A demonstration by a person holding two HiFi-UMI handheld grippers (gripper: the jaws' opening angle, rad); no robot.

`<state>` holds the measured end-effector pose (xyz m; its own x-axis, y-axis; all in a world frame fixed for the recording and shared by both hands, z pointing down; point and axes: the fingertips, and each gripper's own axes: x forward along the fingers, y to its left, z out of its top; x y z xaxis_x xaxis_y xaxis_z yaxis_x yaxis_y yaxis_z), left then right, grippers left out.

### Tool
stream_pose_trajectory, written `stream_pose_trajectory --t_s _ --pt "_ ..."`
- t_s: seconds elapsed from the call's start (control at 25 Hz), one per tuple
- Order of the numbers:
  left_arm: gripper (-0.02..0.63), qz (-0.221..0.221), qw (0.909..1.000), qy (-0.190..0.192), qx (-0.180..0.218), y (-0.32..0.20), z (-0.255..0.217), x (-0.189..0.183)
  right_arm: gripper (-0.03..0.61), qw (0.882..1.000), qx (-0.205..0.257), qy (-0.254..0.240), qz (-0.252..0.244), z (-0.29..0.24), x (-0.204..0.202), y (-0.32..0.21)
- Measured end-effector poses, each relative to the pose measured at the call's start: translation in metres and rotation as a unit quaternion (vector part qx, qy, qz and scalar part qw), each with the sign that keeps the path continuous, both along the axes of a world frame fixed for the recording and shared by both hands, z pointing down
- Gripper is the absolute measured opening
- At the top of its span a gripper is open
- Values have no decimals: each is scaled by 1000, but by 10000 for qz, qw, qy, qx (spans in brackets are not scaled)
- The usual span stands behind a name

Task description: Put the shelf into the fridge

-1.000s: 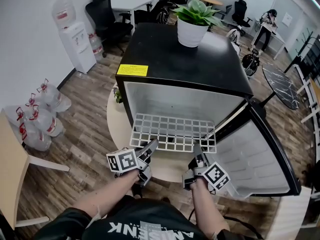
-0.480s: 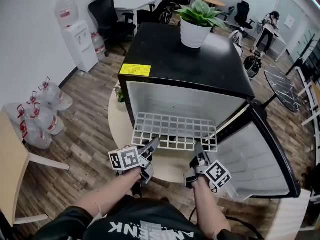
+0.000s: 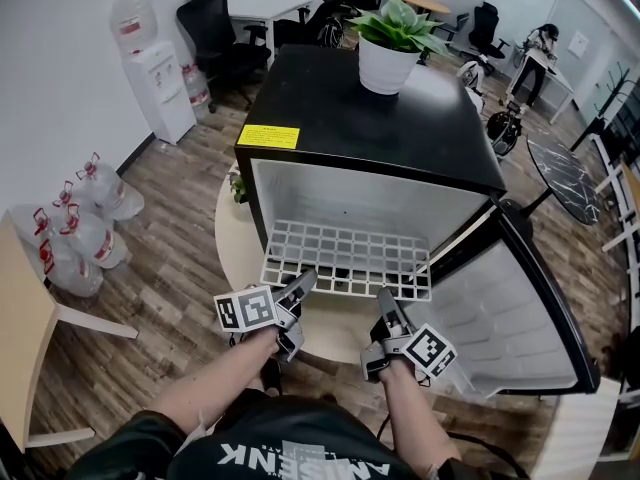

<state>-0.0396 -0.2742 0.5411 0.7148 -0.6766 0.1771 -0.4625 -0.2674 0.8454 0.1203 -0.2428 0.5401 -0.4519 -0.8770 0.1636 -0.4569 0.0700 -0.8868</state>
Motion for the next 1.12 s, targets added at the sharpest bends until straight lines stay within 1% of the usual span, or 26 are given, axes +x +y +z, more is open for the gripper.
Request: stream_pose_trajectory --t_s 0.08,0.16,0.2,0.24,0.28,0.32,0.4,0.44,0.6,0.68,0.76,0.8,0.92,1.0,1.04,1.12 --pt "92 18 10000 1 -30 -1 0 0 95 10000 -20 9 -66 0 -2 -1" --pt "92 35 10000 -5 -41 -2 0 0 92 9996 199 60 -181 -6 -2 -5" --pt "92 41 10000 -11 -34 -2 1 0 89 9996 200 -105 -176 -7 -4 -5" --pt "92 46 10000 -15 -23 -2 1 0 87 9997 48 -241 -96 -3 -5 -4" --pt "92 50 10000 -13 -16 -2 2 0 87 9996 -86 -276 -21 1 -4 -3" --pt "92 53 10000 0 -14 -2 4 0 86 9996 -66 -280 -13 3 -4 -4" --pt "91 49 10000 38 -8 -2 6 0 83 9993 125 -345 -56 0 -5 -9" --pt "91 41 10000 57 -5 -2 6 1 83 9991 108 -399 -30 0 -5 -9" --pt "92 2 9999 153 -62 -1 5 1 80 9984 -324 -430 158 8 0 -5" --pt "95 -137 9996 217 -106 2 3 2 78 9986 -241 -467 112 4 1 -9" --pt "95 -339 9991 231 -129 6 1 2 78 9983 88 -580 -59 -6 -2 -16" --pt "95 -445 9986 234 -169 7 1 1 78 9981 143 -584 -108 -8 -3 -18" --pt "91 -756 9959 297 -401 9 2 -4 78 9987 2 -496 -84 -5 -1 -15" --pt "80 -881 9939 364 -552 9 5 -5 78 9983 140 -538 -169 -7 -3 -17" --pt "72 -913 9931 390 -615 8 8 -5 78 9984 100 -517 -185 -4 -2 -17" --pt "67 -936 9927 395 -651 7 12 -7 78 9987 -264 -431 -81 7 0 -13"
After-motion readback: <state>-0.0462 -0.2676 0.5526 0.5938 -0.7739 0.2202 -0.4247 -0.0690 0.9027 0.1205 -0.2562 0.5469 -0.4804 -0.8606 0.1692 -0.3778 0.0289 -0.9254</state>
